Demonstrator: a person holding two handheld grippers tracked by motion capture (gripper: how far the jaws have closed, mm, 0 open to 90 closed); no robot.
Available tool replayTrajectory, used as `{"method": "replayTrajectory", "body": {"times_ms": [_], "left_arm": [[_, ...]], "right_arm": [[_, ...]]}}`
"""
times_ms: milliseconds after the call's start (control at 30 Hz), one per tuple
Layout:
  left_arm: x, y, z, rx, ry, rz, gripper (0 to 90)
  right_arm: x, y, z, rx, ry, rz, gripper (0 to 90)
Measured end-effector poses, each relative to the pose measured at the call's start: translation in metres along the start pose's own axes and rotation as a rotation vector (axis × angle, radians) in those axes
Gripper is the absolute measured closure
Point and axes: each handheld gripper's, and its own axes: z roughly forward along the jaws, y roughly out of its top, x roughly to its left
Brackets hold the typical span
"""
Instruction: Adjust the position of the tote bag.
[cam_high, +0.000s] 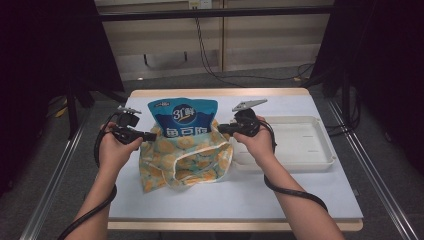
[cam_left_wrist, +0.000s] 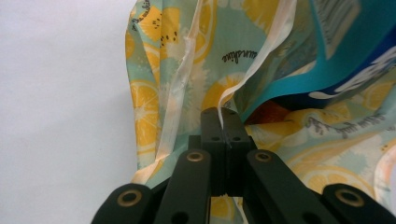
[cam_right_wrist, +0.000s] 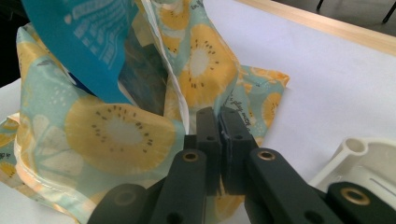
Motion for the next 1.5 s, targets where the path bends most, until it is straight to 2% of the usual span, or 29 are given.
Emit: {"method": "replayTrajectory", "body": {"times_ms": [33, 67, 233, 300, 400, 433, 500, 533, 633, 667, 700, 867, 900, 1067, 1133, 1433, 1500], "left_arm": [[0.0, 0.0, 0.002, -0.004, 0.002, -0.014, 90.0], [0.001, -0.001, 0.003, 0.009, 0.003, 0.002, 90.0], [0.002, -0.005, 0.01, 0.017, 0.004, -0.013, 90.0], [0.003, -0.007, 0.012, 0.03, 0.004, -0.004, 90.0], [0.003, -0.009, 0.016, 0.036, -0.016, -0.022, 90.0], [0.003, -0.01, 0.016, 0.043, -0.012, -0.012, 90.0], [0.002, -0.011, 0.018, 0.04, -0.014, -0.026, 90.0], [0.003, -0.012, 0.019, 0.05, -0.006, -0.009, 90.0], [0.002, -0.013, 0.023, 0.061, 0.0, 0.003, 90.0], [0.001, -0.014, 0.024, 0.054, 0.001, -0.007, 89.9], [0.002, -0.015, 0.025, 0.071, -0.008, 0.001, 90.0], [0.004, -0.02, 0.03, 0.07, -0.005, -0.007, 89.9], [0.003, -0.022, 0.031, 0.065, -0.004, -0.024, 89.9], [0.005, -0.026, 0.035, 0.078, -0.013, -0.018, 89.7], [0.005, -0.027, 0.037, 0.075, -0.003, -0.019, 89.7], [0.005, -0.031, 0.04, 0.094, -0.006, -0.019, 89.7], [0.006, -0.032, 0.041, 0.101, 0.005, -0.013, 89.7]], "right_arm": [[0.0, -0.001, 0.001, 0.001, 0.0, 0.0, 88.4], [0.0, -0.002, 0.002, 0.005, -0.002, 0.002, 88.4], [-0.001, -0.008, 0.007, 0.02, 0.001, 0.003, 88.2], [-0.001, -0.01, 0.007, 0.027, 0.001, 0.004, 88.2], [-0.002, -0.012, 0.008, 0.029, 0.003, 0.007, 88.2], [-0.001, -0.013, 0.008, 0.035, 0.002, 0.008, 88.1], [-0.001, -0.015, 0.009, 0.042, 0.005, 0.001, 88.0], [-0.002, -0.016, 0.01, 0.046, 0.005, -0.003, 88.1], [-0.002, -0.018, 0.011, 0.053, 0.002, 0.0, 88.0], [-0.002, -0.019, 0.011, 0.054, 0.001, 0.009, 88.0], [-0.003, -0.019, 0.012, 0.057, 0.002, 0.004, 88.0], [-0.006, -0.025, 0.013, 0.069, 0.0, 0.016, 87.9], [-0.006, -0.026, 0.013, 0.074, -0.004, 0.013, 87.8], [-0.009, -0.032, 0.014, 0.084, 0.002, 0.027, 87.7], [-0.009, -0.033, 0.015, 0.089, -0.002, 0.031, 87.7], [-0.01, -0.038, 0.015, 0.103, -0.003, 0.025, 88.0], [-0.01, -0.038, 0.016, 0.112, -0.006, 0.016, 88.1]]}}
